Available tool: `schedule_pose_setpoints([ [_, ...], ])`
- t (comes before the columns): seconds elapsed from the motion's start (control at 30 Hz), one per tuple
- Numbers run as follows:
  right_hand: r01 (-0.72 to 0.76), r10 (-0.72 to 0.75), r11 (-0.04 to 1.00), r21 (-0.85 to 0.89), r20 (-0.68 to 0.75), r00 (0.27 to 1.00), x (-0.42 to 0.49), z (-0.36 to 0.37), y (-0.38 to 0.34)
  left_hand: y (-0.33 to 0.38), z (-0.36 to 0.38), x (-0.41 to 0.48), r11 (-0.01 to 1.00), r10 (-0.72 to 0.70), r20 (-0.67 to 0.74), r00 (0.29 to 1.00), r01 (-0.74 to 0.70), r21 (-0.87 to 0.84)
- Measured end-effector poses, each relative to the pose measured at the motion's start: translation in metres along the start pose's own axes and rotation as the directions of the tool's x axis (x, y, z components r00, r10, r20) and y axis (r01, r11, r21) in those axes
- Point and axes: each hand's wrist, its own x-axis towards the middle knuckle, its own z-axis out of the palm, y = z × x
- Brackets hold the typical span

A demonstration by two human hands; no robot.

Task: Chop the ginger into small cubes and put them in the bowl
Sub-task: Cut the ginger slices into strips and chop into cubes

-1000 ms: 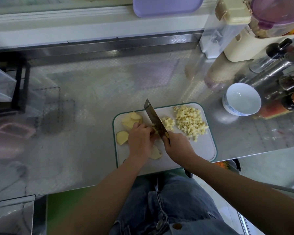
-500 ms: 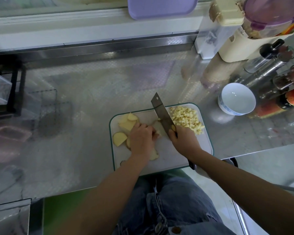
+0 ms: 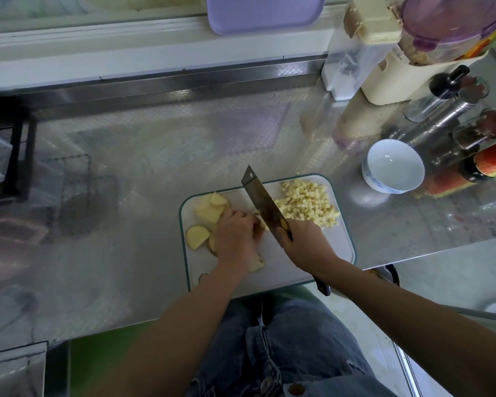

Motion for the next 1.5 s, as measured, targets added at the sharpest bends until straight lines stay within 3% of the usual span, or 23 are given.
schedule_pose_setpoints([
  [0.47, -0.008, 0.008, 1.0, -0.012, -0.014, 1.0, 0.007, 0.014, -0.001, 0.003, -0.004, 0.003, 0.999, -0.039, 0.032, 0.999, 0.04, -0.035],
  [0.73, -0.02, 0.024, 0.995, 0.1, -0.036, 0.999, 0.01, -0.006, 0.0, -0.007, -0.005, -0.003, 0.993, 0.114, 0.061, 0.992, -0.114, 0.004],
  [1.13, 0.034, -0.035, 0.999, 0.013, 0.017, 0.999, -0.003, 0.0, -0.005, -0.003, -0.001, -0.003, 0.993, -0.061, 0.013, 0.998, 0.059, 0.104],
  [1.5, 0.045, -0.045, 0.998, -0.036, 0.008, 0.999, -0.001, 0.013, -0.001, -0.003, 0.001, -0.005, 0.994, -0.067, 0.005, 0.998, 0.066, 0.092],
])
